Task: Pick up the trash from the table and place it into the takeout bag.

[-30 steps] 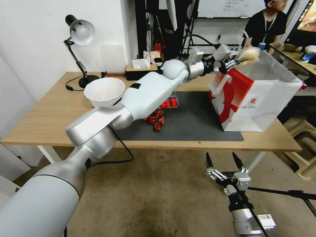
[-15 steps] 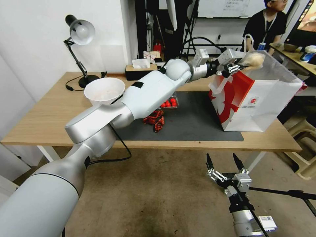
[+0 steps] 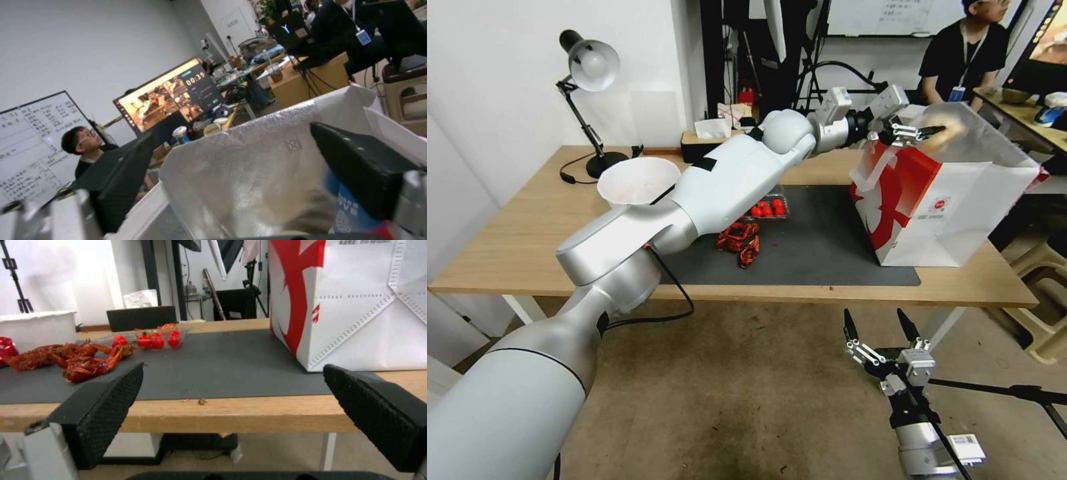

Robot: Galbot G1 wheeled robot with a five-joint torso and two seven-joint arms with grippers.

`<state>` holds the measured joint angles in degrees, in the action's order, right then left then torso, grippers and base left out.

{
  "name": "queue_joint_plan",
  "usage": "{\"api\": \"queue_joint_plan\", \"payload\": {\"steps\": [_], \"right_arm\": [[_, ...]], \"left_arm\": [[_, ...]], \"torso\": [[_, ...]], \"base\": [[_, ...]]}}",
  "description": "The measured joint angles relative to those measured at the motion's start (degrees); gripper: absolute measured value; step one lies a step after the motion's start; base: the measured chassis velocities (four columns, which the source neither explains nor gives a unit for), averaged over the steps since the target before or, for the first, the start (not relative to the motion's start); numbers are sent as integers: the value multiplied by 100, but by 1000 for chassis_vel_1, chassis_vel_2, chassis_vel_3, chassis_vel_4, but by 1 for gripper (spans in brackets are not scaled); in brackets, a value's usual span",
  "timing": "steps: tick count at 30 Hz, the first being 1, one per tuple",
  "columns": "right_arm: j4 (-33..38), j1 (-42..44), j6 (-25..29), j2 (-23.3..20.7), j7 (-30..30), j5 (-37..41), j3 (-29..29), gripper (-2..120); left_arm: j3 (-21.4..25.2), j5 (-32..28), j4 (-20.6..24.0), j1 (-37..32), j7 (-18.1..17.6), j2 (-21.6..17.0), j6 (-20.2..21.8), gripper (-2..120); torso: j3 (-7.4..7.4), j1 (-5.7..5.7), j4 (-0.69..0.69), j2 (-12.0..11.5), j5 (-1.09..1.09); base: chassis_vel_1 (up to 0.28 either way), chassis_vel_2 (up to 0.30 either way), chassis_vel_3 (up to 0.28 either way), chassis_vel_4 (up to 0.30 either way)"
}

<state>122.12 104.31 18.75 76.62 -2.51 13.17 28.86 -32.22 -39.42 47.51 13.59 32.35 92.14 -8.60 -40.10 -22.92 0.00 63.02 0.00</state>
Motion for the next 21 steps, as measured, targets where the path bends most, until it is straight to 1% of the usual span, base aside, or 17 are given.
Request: {"api": "queue_joint_plan", "payload": {"steps": [1, 2, 3, 9, 10, 11, 12, 13, 14, 15, 16, 17, 19, 20, 21], "right_arm": [[-6, 0, 0, 2, 1, 0, -1, 100], [-6, 0, 0, 2, 1, 0, -1, 100], [-9, 1, 0, 5, 1, 0, -3, 100], [-11, -8, -1, 13, 5, -3, -25, 100], [-11, -15, -5, 13, 6, -5, -30, 100], [-13, -21, -8, 13, 6, -8, -34, 100], [-15, -23, -10, 13, 6, -10, -38, 100], [-15, -23, -10, 13, 6, -10, -38, 100], [-15, -26, -14, 13, 7, -12, -40, 100], [-15, -29, -19, 11, 7, -12, -41, 100], [-15, -29, -19, 11, 7, -12, -41, 100], [-15, -29, -21, 6, 7, -13, -41, 100], [-15, -29, -23, -6, 7, -13, -42, 100], [-19, -29, -24, -9, 7, -14, -44, 100], [-19, -29, -24, -9, 7, -14, -44, 100]], "left_arm": [[0, 0, -1, 0, -14, 0, -1, 95], [0, 0, -1, 0, -14, 0, -1, 95], [1, 0, -1, 0, -41, 0, -1, 98], [96, -21, 7, -6, -123, 0, 11, 100], [138, -32, 13, -14, -186, 0, 22, 100], [166, -35, 37, -28, -335, -1, 37, 100], [171, -33, 117, -51, -599, -3, 122, 100], [171, -33, 117, -51, -599, -3, 122, 100], [154, -32, 241, -82, -933, -3, 259, 100], [104, -15, 440, -137, -1489, -2, 403, 100], [104, -15, 440, -137, -1489, -2, 403, 100], [56, 5, 636, -194, -2014, -1, 545, 100], [-1, 6, 1048, -320, -2769, -5, 857, 100], [-33, 4, 1248, -380, -3066, -36, 964, 100], [-33, 4, 1248, -380, -3066, -36, 964, 100]], "torso": [[0, 0, 0, 0, 0], [0, 0, 0, 0, 0], [0, 0, 0, 0, 0], [0, 0, 0, 0, 0], [0, 0, 0, 0, 0], [0, 0, 0, 0, 0], [0, 0, 2, 0, 0], [0, 0, 2, 0, 0], [0, 0, 2, 0, 0], [0, 0, 0, 0, 0], [0, 0, 0, 0, 0], [0, 0, -1, 0, 0], [0, 0, 0, 0, 0], [0, 0, -4, 0, 0], [0, 0, -4, 0, 0]], "base": [[0, 0, 0, 0], [0, 0, 0, 0], [0, 0, 0, 0], [0, 0, 0, 0], [0, 0, 0, 0], [0, 0, 0, 0], [0, 0, 0, 0], [0, 0, 0, 0], [0, 0, 0, 0], [0, 0, 0, 0], [0, 0, 0, 0], [0, 0, 0, 0], [0, 0, 0, 0], [0, 0, 0, 0], [0, 0, 0, 0]]}}
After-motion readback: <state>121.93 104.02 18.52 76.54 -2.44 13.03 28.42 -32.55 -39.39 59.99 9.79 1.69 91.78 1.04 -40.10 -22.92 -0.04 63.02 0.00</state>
